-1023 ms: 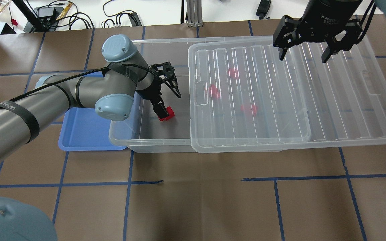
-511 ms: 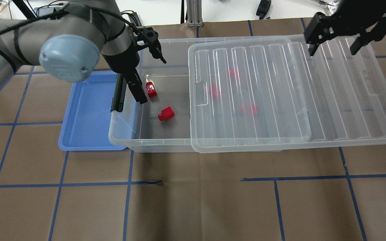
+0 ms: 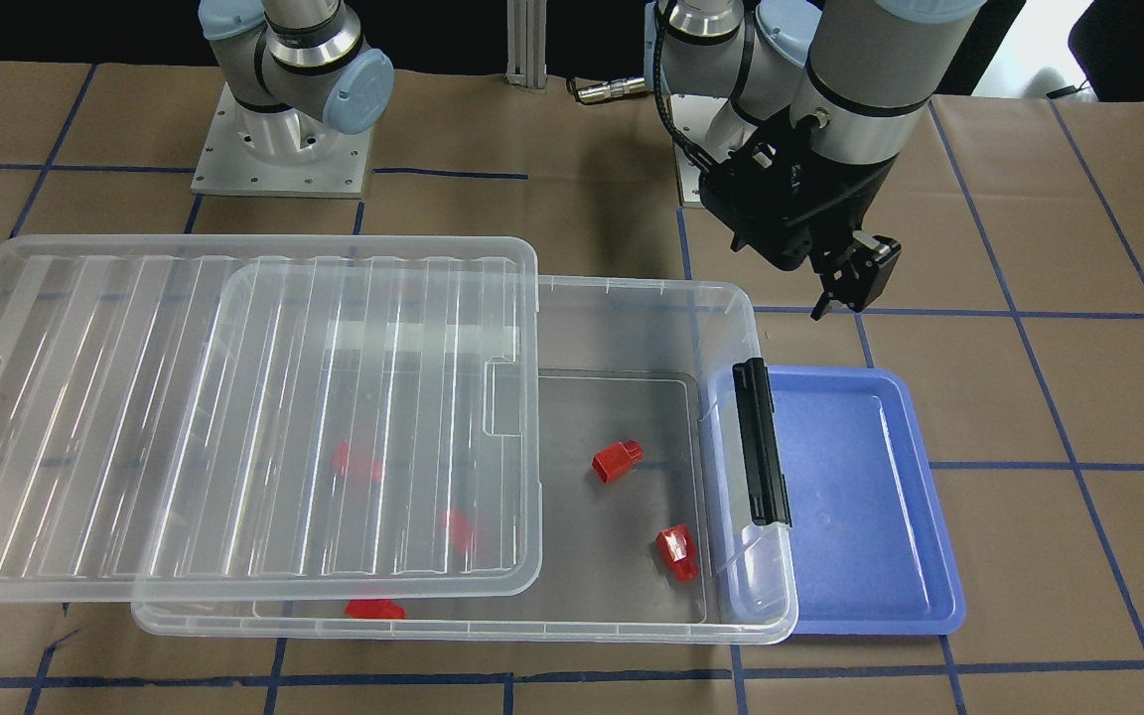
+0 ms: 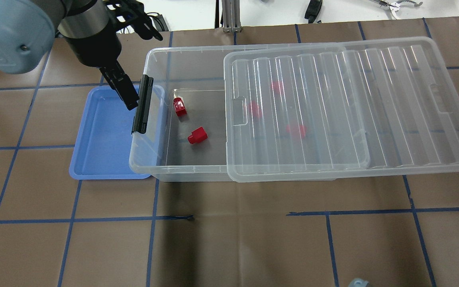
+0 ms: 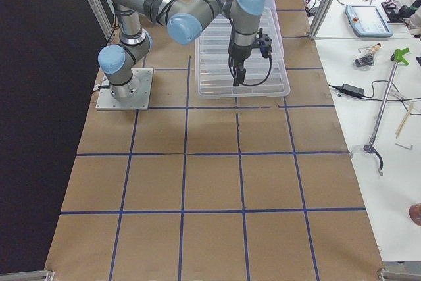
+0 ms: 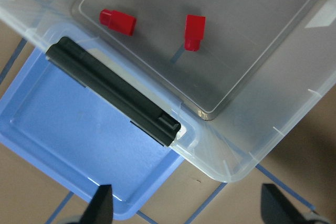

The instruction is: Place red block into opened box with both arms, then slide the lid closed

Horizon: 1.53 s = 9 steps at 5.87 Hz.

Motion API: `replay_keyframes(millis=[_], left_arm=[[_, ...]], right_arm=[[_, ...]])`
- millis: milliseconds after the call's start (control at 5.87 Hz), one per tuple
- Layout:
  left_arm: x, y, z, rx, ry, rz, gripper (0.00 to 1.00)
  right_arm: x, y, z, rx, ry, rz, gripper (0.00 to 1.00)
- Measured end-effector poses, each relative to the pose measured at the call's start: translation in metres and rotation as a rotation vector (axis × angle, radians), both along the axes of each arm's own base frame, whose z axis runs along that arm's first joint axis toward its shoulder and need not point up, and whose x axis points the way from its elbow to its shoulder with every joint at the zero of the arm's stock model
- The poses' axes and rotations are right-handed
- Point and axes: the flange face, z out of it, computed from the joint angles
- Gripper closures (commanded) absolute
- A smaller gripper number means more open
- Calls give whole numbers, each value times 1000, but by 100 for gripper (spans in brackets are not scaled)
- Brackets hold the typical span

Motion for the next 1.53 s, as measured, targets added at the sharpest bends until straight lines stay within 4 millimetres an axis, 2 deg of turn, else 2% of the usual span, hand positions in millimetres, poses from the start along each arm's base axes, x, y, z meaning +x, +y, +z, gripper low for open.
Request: replay_keyframes(millis=[170,341,511,682,852,1193,1534], left_arm=[[6,3,7,-37,-13,201,2],[11,0,12,-78,-8,377,2],[14,-3,16,-108,34,540,2],[13,-3,18,-112,77,647,2],[13,-3,20,-114,91,682,2],[19,-4,21,-117,97,695,2],[20,-4,21,-119,100,698,2]], right_arm=[[-36,2,-44,-1,3,3,0],[-54,8,-78,-9,11,-12,0],[-59,17,-103,-1,4,-31,0],[-57,25,-118,17,-14,-43,0],[-51,31,-122,26,-28,-56,0],[-34,39,-117,32,-50,-140,0],[-24,44,-127,40,-86,-182,0]])
